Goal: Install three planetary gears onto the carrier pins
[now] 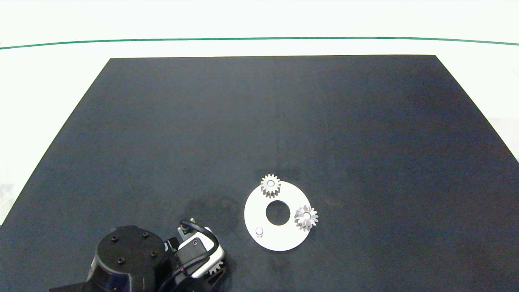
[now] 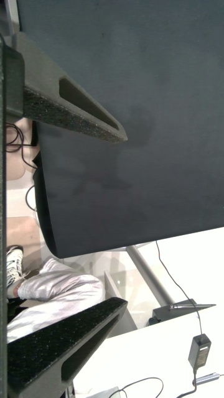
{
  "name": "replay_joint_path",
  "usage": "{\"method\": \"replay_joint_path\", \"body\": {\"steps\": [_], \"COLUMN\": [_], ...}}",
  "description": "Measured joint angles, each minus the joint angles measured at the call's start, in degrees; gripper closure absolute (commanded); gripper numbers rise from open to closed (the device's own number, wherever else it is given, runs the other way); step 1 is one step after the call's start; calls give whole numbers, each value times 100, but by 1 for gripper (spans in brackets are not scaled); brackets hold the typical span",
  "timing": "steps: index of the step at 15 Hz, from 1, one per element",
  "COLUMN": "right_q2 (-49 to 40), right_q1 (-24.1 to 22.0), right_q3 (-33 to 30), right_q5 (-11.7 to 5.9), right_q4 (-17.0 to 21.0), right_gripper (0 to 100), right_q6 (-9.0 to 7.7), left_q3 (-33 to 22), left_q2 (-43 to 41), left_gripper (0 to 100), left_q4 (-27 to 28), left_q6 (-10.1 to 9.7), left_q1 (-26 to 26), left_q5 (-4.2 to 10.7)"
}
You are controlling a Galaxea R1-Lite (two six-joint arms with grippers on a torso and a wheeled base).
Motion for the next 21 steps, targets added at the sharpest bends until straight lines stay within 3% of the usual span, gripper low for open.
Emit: {"method": "replay_joint_path", "body": {"steps": [6,12,14,17,21], "right_q2": [9,11,11,13,17], "right_q1": [0,0,-1,-4,-45], "right_q3": [-1,38,51,93,176], "right_q5": [-2,0,0,-2,0], "right_q4": [6,17,17,17,11], "right_gripper": [0,0,0,0,0], "right_q6": [-2,-9,-9,-17,-30], "left_q3": [-243,-1167,-1414,-1604,-1754], "left_q2": [-98,-391,-478,-527,-485], "left_gripper": [90,90,90,90,90], "left_q4": [279,1530,1657,1665,1660], "left_q6": [13,30,30,30,22], "left_q1": [-283,-391,-422,-553,-763], "left_q5": [61,69,83,233,265]}}
